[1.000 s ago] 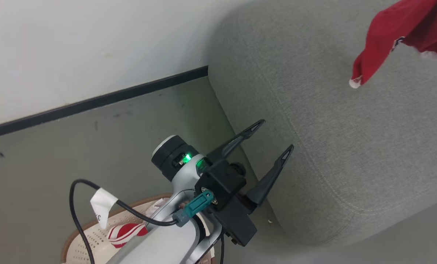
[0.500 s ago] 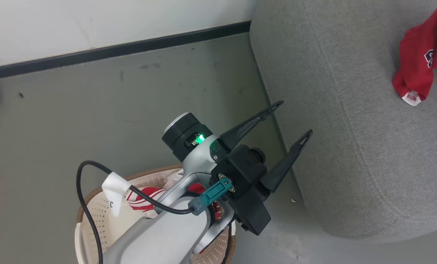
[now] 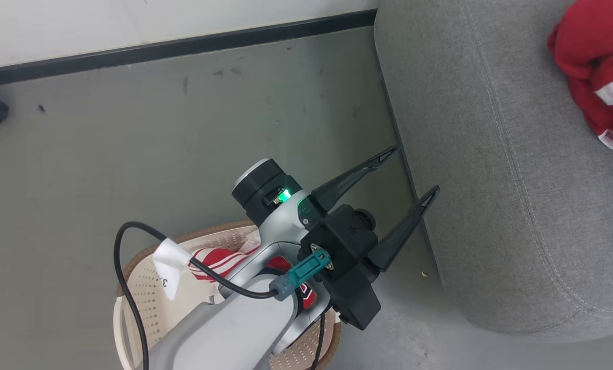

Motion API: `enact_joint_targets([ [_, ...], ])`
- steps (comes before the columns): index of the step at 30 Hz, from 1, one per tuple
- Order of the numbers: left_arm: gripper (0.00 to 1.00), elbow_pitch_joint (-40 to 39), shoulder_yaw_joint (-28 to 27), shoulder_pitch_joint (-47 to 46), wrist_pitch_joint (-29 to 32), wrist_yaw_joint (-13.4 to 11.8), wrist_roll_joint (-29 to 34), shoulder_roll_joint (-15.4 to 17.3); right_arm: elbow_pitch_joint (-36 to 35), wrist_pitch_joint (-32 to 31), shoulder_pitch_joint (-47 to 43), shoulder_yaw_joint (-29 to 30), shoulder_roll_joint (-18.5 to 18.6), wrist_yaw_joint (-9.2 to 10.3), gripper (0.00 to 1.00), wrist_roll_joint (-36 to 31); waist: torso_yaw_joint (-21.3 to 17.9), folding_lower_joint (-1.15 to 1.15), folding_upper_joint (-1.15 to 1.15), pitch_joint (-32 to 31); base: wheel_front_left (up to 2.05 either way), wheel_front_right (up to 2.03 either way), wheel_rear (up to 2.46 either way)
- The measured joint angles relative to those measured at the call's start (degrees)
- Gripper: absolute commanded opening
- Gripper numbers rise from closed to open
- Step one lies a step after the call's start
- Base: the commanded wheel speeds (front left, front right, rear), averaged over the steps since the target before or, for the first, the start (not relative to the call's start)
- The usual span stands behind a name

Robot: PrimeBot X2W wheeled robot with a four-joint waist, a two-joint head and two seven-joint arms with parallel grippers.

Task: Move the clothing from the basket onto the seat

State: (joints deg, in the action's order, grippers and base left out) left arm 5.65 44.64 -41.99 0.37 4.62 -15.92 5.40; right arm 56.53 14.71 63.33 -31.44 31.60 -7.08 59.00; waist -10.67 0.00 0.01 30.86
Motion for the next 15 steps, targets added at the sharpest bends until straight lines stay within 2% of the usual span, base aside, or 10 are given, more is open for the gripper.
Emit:
enact_joint_targets([
  [1, 1.0, 0.23, 0.04, 0.0, -0.1, 0.01, 0.0, 0.0, 0.31, 0.0, -0.57, 0.08, -0.33, 0.0, 0.0, 0.0, 0.04, 0.0, 0.0, 0.0, 0.0, 0.0, 0.0],
  [2, 1.0, 0.49, 0.07, 0.0, -0.25, 0.01, 0.0, 0.0, 0.76, 0.0, -0.93, 0.29, -0.68, 0.0, 0.18, -0.04, 0.06, 0.0, 0.0, -0.01, 0.0, 0.0, 0.0],
  [3, 1.0, 0.76, 0.1, 0.01, -0.43, 0.01, 0.0, 0.0, 1.13, 0.0, -1.23, 0.89, -1.05, 0.0, 0.18, -0.02, 0.08, 0.0, 0.0, -0.03, 0.0, 0.0, 0.0],
  [4, 1.0, 0.96, 0.11, 0.01, -0.52, 0.01, 0.0, 0.0, 1.18, 0.0, -1.52, 1.44, -1.27, 0.0, 0.68, 0.03, 0.08, 0.0, 0.0, -0.07, 0.0, 0.0, 0.0],
  [5, 1.0, 1.1, 0.12, 0.01, -0.55, 0.02, 0.0, 0.0, 1.14, 0.0, -1.74, 1.66, -1.38, 0.0, 1.0, 0.03, 0.07, 0.0, 0.0, -0.12, 0.0, 0.0, 0.0],
  [15, 1.0, 2.97, -0.01, 0.26, -2.02, 0.45, -0.04, 0.25, -2.24, 0.0, -5.41, 0.24, -1.86, 0.0, 1.0, -2.36, -0.96, -0.01, 0.0, -1.81, 0.0, 0.0, 0.0],
])
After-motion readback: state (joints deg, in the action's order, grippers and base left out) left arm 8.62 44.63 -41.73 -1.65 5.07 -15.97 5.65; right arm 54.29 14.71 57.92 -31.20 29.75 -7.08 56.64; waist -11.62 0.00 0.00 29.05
